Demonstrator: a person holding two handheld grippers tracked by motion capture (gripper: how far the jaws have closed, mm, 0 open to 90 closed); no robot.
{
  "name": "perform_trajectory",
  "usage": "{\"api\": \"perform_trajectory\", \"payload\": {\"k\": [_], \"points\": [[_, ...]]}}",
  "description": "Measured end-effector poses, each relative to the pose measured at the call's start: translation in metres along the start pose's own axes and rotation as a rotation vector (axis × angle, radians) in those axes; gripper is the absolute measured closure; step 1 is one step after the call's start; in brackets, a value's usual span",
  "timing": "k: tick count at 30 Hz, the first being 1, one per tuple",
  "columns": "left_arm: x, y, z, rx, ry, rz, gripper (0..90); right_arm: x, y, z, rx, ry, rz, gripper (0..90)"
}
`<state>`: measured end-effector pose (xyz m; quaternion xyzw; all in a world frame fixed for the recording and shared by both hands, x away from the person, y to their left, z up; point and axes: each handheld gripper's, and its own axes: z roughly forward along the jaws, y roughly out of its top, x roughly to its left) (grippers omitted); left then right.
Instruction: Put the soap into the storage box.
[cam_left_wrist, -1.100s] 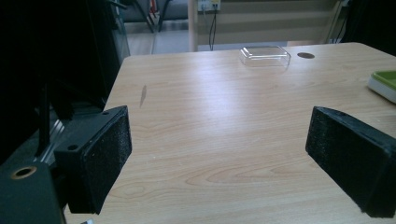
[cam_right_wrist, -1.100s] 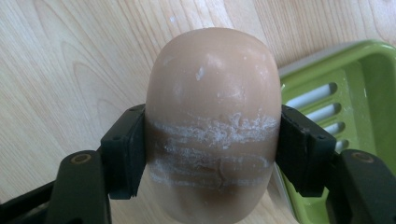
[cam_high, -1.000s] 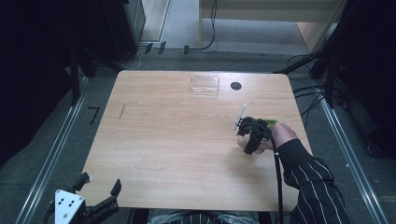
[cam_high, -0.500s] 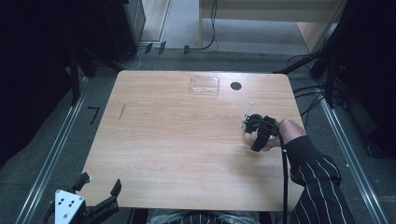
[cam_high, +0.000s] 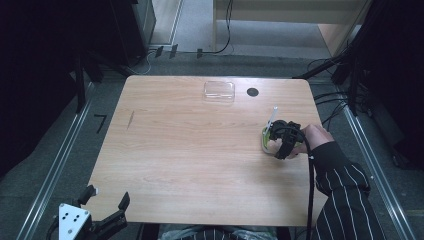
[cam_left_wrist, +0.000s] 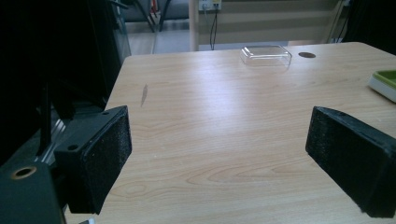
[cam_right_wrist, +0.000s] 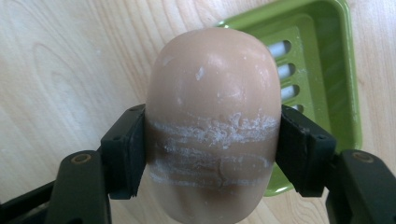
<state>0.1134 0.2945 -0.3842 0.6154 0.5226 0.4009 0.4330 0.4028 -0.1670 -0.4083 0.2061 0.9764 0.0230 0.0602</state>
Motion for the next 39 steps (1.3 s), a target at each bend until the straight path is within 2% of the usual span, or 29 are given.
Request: {"api": "perform_trajectory", "payload": {"k": [16,24,39], "points": [[0.0,-0.001,-0.003,0.004,0.008,0.002,7.2,-0.017,0.0,0.002,-0.016,-0.009,-0.027,33.8],[0.001,-0.002,-0.005,0.005,0.017,-0.003,7.2,-0.028,0.002,0.008,-0.006,-0.019,-0.045,33.8],[0.003,-0.003,-0.009,0.005,0.034,-0.011,7.2,-0.044,0.004,0.014,-0.009,-0.011,-0.048,33.8]]}}
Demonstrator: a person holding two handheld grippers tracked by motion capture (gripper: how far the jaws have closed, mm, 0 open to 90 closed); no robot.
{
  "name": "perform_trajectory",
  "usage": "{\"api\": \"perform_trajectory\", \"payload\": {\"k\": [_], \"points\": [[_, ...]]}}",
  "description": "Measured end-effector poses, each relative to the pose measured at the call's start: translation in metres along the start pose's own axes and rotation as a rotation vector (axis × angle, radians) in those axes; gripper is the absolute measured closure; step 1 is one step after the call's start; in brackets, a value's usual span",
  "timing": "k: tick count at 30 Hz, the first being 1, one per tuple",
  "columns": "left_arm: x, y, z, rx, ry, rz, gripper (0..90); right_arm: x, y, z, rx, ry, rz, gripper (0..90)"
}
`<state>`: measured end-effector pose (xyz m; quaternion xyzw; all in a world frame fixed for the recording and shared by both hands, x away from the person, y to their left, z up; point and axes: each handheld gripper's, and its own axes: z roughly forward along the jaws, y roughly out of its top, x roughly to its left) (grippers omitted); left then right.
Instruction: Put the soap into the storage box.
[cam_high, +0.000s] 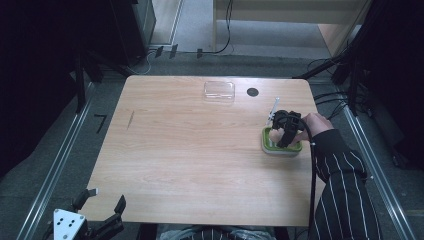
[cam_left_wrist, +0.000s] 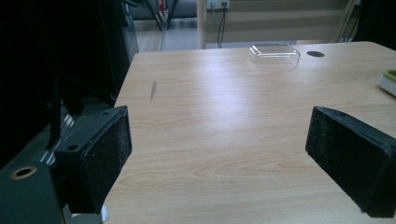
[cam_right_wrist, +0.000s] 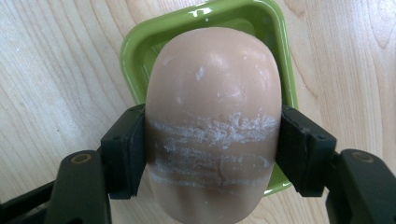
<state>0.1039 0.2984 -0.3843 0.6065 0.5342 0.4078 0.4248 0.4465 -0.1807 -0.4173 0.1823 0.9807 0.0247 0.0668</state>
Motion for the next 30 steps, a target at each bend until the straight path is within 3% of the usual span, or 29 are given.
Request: {"api": "perform_trajectory", "payload": {"k": [12,30], "points": [[0.001,-0.002,-0.005,0.001,0.015,-0.004,7.2,-0.01,0.001,0.011,0.005,0.01,-0.011,33.8],[0.001,-0.002,-0.006,0.003,0.016,-0.002,7.2,-0.016,0.0,0.023,0.025,0.029,0.046,33.7]]}}
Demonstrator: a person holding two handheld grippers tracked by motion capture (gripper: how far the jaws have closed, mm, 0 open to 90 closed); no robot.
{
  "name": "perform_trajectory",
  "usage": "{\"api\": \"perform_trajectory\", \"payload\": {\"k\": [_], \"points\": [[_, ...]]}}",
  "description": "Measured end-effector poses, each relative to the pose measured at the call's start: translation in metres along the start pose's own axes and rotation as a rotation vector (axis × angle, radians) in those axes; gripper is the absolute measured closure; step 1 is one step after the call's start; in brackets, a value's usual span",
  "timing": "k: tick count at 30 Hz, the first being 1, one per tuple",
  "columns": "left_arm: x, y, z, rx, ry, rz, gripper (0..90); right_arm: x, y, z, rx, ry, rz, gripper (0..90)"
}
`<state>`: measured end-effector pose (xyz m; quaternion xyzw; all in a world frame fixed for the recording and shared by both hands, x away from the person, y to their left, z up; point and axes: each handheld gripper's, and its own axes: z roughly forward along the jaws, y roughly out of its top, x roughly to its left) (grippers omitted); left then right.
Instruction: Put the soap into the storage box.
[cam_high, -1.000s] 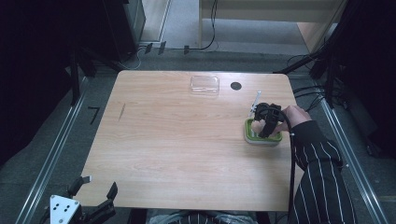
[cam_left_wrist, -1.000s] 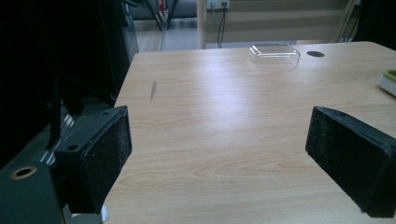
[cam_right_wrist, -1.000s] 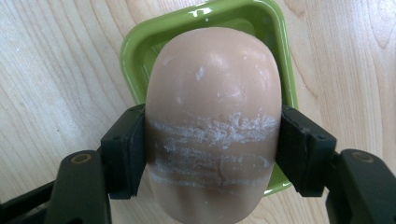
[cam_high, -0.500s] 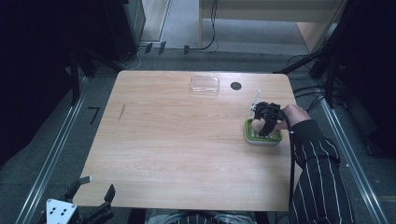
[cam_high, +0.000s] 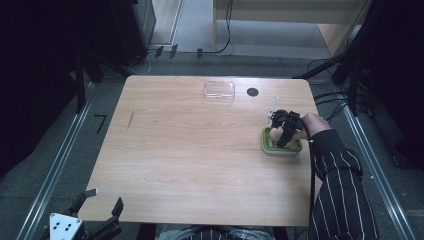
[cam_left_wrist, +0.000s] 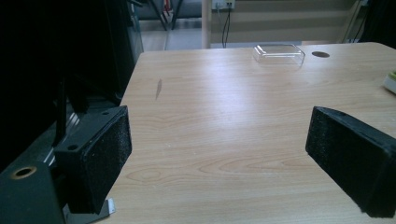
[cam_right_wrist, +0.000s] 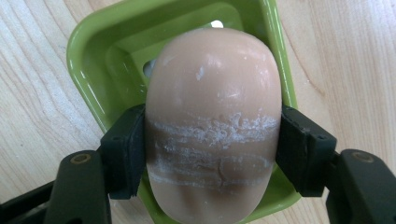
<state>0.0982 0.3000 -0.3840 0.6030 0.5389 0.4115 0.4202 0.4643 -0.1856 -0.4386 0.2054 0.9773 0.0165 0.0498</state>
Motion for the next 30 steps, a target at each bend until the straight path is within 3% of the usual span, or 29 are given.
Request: {"api": "perform_trajectory", "payload": {"k": [18,30], "points": [[-0.0004,0.0003,0.0015,-0.004,-0.005,-0.001,7.2,-0.0029,0.0001,0.0063,0.013,0.011,0.049,33.5],[-0.0009,0.0008,0.0028,-0.006,-0.01,-0.001,7.2,-0.0055,-0.0011,0.0088,0.022,0.03,0.138,32.4]]}}
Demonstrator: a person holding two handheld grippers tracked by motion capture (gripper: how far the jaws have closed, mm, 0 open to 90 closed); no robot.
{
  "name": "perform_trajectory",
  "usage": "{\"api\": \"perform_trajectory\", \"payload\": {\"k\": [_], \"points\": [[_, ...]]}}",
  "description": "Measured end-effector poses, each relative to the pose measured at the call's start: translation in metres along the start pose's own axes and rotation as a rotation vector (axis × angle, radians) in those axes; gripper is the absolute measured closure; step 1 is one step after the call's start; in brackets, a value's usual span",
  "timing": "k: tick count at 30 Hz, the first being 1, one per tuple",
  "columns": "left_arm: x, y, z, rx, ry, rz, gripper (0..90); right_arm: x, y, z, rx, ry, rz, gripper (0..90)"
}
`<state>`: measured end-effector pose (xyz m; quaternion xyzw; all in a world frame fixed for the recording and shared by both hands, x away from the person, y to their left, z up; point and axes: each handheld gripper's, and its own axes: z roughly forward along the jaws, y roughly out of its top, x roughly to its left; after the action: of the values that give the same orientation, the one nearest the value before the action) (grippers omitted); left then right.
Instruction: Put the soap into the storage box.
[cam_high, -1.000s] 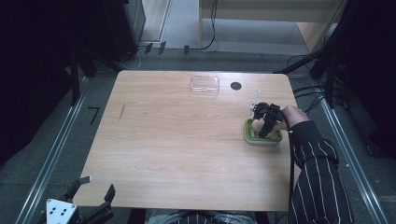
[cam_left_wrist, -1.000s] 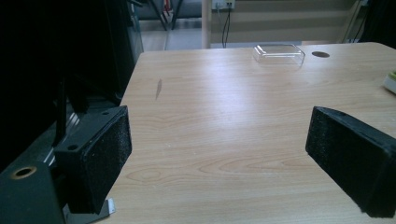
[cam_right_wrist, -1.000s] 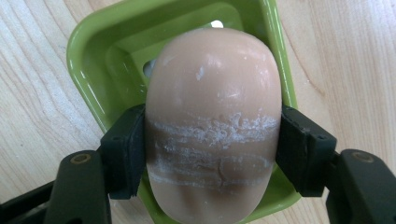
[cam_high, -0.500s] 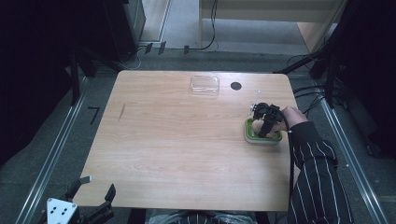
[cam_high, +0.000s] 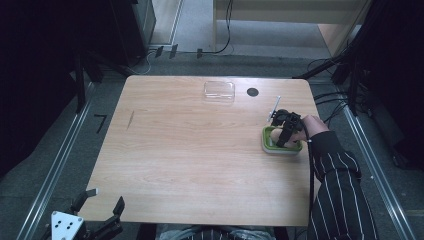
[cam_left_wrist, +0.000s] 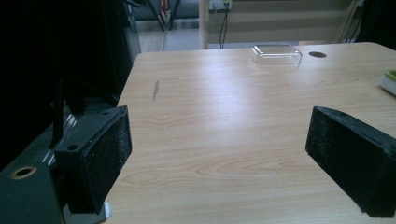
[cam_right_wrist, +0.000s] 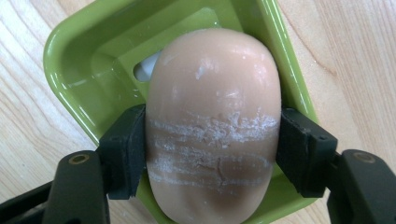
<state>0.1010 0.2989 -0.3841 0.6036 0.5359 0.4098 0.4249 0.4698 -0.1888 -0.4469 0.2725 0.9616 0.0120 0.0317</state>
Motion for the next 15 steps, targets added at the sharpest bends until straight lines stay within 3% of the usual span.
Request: {"api": "perform_trajectory", "payload": {"k": [3,15], "points": [[0.0,0.0,0.001,0.001,-0.002,0.004,7.2,0.0,0.0,-0.004,-0.032,-0.004,0.028,28.2],[-0.003,0.003,0.007,0.004,-0.015,0.009,7.2,0.003,-0.004,-0.014,-0.058,-0.015,0.069,18.6]]}}
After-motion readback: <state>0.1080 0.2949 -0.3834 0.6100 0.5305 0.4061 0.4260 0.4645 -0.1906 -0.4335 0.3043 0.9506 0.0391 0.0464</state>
